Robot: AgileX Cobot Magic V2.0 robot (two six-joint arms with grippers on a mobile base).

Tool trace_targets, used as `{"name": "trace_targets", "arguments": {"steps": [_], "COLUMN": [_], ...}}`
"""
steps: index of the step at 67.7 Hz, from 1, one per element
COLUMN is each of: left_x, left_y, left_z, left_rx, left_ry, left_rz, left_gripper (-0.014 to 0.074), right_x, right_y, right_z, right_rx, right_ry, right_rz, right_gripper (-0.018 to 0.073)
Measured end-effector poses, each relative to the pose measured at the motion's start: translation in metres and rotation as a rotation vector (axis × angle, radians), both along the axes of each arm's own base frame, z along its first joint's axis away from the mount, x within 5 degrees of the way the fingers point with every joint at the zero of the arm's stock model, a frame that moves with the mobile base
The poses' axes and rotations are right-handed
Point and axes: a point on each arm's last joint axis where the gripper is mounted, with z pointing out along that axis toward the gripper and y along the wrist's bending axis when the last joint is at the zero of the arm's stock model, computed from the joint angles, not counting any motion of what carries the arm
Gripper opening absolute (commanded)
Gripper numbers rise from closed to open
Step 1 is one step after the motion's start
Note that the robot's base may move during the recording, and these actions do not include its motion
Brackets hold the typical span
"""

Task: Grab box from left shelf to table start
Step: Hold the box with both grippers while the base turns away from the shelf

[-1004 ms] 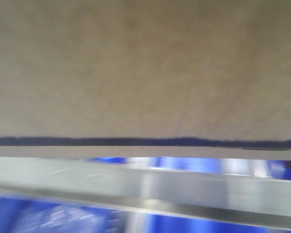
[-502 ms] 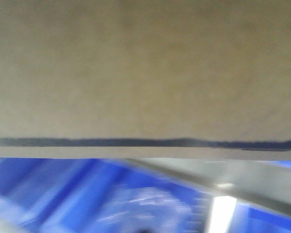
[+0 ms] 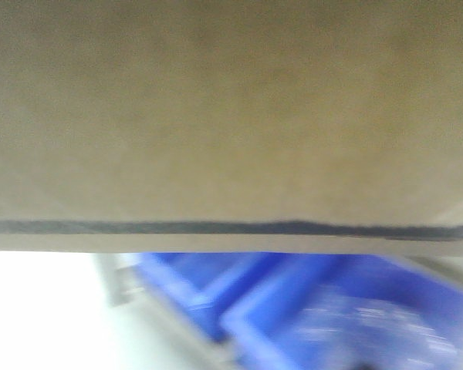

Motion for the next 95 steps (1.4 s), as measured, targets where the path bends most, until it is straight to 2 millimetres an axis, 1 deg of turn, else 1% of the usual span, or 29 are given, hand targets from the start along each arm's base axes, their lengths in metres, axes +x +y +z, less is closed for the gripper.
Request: {"name": "trace_targets", "arguments": {"steps": [95], "left_x": [-0.0001], "left_y": [-0.0001], "left_z": [-0.0002], "left_rx": [0.001], "left_ry": [0.002], "left_rz": [0.001], "left_gripper": [-0.0100], "right_x": [0.0000], "right_y": [0.0000], "right_z": [0.0000], "right_rx": [0.000], "right_ry": [0.000], "right_rz": [0.000], "right_gripper": [0.0060]}}
